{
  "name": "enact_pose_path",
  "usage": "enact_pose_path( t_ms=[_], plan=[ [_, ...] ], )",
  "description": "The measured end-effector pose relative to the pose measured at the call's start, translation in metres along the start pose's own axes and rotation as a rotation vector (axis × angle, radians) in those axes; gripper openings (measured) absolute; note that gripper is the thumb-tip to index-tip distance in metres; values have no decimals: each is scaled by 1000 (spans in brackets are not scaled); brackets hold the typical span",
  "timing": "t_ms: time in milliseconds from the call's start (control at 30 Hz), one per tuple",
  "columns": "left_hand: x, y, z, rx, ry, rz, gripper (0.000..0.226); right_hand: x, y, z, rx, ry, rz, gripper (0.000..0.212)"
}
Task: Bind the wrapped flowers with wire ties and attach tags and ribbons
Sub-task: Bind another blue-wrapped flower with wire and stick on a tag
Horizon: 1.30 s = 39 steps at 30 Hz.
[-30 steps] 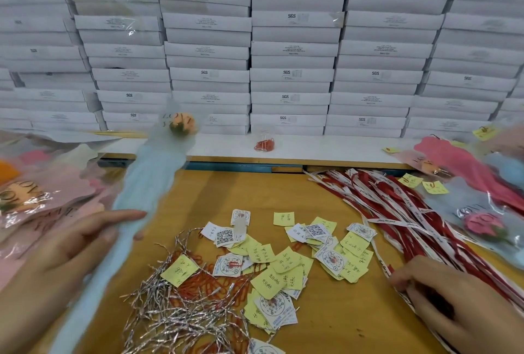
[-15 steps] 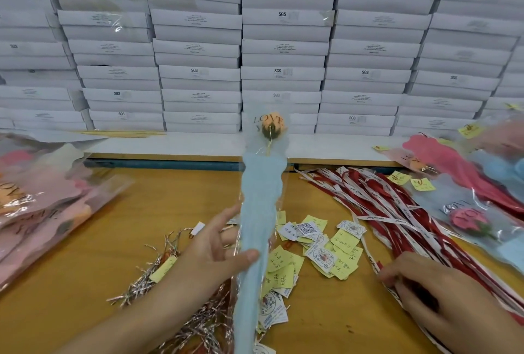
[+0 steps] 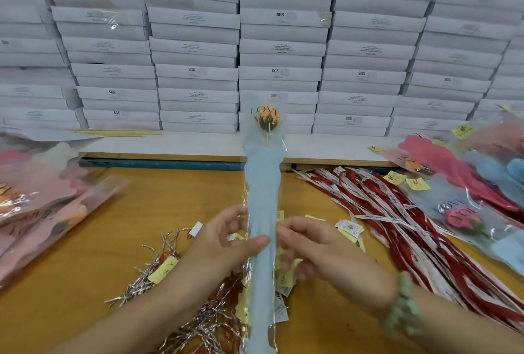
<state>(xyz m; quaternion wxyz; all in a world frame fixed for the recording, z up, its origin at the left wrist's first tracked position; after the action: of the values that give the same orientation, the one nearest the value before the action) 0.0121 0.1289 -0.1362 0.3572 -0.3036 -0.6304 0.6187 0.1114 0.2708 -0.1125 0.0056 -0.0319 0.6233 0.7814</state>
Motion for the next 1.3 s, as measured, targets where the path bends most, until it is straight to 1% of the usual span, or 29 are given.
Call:
enact_pose_path(
  t_ms=[67,100,167,233,300,367,467,500,600,700,800,967,1067,1200,1300],
  plan=[
    [-3,0,5,23,-26,-11,41,11,-6,-10,147,-23,20,24],
    [-5,0,7,21,-42,-12,42,15,-10,-13,209,-33,29,20],
    [-6,1,10,21,-64,-15,51,20,-16,-17,290,-41,53,9],
    [-4,3,12,3,-93,-17,61,22,-20,-18,318,-33,98,6],
    [-3,4,12,-34,-113,-24,64,22,-22,-18,341,-26,134,3],
    [-3,5,13,-59,-120,-40,54,22,-24,-16,360,-32,150,2],
    [-4,6,13,-55,-86,-51,38,23,-27,-14,362,-55,139,22],
    [-5,7,13,-72,-70,-43,33,23,-27,-14,357,-58,138,24],
    [-4,11,14,-146,-5,-12,20,22,-26,-14,348,-53,144,17],
    [-3,13,13,-236,58,13,15,20,-24,-16,312,-48,152,5],
    [-4,14,12,-272,97,42,16,19,-23,-17,276,-38,162,4],
    [-3,17,13,-293,52,71,18,19,-24,-17,271,-36,172,4],
    [-2,16,15,-276,35,60,14,20,-26,-16,309,-35,168,2],
    [-2,15,19,-290,36,48,20,21,-29,-12,417,-23,119,25],
    [-1,16,21,-334,32,44,25,22,-30,-11,515,-3,83,33]
  ],
)
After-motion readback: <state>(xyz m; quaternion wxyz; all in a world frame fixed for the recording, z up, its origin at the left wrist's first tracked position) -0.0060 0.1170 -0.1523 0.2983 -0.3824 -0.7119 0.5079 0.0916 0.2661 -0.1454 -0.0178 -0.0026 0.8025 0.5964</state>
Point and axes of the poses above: each hand's wrist, its own x-axis towards the middle knuckle, its own z-axis out of the back of the hand, y = z × x, the point moved 3 cm from there along x, towards the middle knuckle, and after that the axes turned 11 degrees about y, right-handed, at the moved point
